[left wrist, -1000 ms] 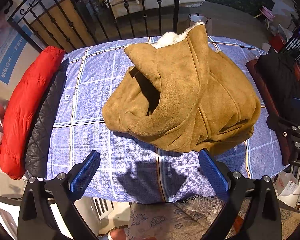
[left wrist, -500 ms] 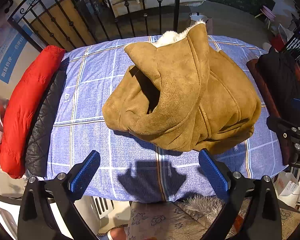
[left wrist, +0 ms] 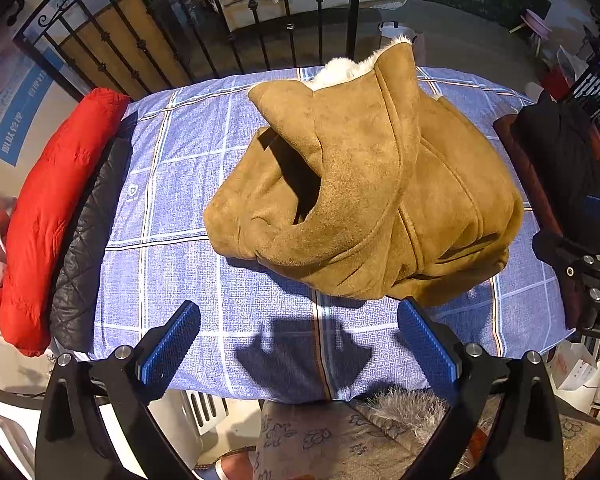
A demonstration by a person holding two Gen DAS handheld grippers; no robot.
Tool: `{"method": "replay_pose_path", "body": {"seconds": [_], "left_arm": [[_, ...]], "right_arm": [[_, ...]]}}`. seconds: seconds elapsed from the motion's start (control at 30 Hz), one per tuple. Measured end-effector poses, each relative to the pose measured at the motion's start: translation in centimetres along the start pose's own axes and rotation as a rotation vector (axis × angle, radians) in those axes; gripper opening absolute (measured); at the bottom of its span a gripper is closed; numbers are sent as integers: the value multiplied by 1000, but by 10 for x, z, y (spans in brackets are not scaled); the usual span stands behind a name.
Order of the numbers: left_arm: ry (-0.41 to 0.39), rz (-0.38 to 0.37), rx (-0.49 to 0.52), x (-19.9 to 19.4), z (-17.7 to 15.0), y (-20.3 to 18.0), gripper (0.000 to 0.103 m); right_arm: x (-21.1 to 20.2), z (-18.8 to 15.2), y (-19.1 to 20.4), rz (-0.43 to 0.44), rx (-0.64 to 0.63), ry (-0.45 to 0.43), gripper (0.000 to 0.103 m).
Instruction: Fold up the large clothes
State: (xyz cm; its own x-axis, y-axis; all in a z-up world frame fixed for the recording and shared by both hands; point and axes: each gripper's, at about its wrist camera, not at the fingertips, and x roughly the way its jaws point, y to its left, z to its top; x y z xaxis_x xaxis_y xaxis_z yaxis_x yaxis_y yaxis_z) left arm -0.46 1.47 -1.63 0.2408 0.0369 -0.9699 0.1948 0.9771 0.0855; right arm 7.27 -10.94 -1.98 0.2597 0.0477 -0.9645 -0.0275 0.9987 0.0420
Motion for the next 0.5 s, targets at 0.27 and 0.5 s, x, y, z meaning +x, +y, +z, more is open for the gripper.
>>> {"method": "replay_pose_path", "body": {"seconds": [0.27,0.5], "left_arm": [[6,0,-1,1,0,0,97],[10,-8,-4,1,1,0,97]], "right_arm": [[0,0,0,3,-1,5,97],[1,0,0,4,2,7,97]]}}
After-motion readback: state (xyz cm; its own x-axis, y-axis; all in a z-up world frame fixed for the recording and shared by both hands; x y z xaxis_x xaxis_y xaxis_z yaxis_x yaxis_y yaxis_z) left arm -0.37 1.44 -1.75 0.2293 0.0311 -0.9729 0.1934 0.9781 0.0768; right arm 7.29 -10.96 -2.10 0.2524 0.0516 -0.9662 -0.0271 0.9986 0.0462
